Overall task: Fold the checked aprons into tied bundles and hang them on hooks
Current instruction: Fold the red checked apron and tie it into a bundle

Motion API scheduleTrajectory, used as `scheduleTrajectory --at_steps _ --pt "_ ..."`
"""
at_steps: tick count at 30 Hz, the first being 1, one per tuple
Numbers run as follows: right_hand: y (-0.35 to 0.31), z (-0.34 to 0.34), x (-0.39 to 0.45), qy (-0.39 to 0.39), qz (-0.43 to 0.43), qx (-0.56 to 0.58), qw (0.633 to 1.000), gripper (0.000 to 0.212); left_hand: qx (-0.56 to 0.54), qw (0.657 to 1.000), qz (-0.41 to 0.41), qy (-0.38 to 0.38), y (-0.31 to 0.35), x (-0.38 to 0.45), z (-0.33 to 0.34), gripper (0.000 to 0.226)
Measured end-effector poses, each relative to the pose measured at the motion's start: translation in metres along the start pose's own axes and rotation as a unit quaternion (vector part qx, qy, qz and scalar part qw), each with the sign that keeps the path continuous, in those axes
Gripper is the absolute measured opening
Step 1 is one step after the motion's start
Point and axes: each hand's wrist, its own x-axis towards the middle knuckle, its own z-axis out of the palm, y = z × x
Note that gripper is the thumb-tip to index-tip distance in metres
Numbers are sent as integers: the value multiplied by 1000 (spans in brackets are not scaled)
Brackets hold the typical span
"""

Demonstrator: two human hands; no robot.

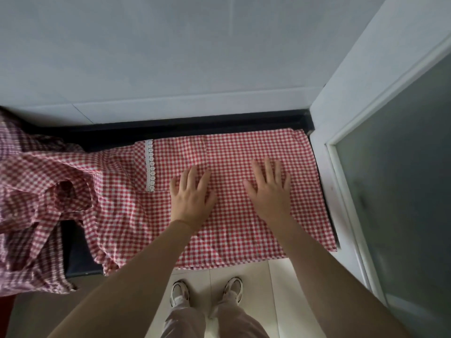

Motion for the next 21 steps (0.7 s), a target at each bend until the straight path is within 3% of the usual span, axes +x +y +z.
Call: scheduleTrajectory --at_steps 3,6,13,21 --pt "14 -20 4 -25 70 9 997 63 -20 1000 -3 -12 5 -5 -19 54" --pt "3 -42 -2 -35 84 24 996 59 -19 1000 -13 -17 -2 -20 -48 53" --pt "-105 -75 -32 -8 -11 86 996 58 -68 993 -95 16 -80 -57 -101 53" --pt "-266 -74 -47 53 -136 95 985 10 -90 981 -150 79 -220 -91 -139 48"
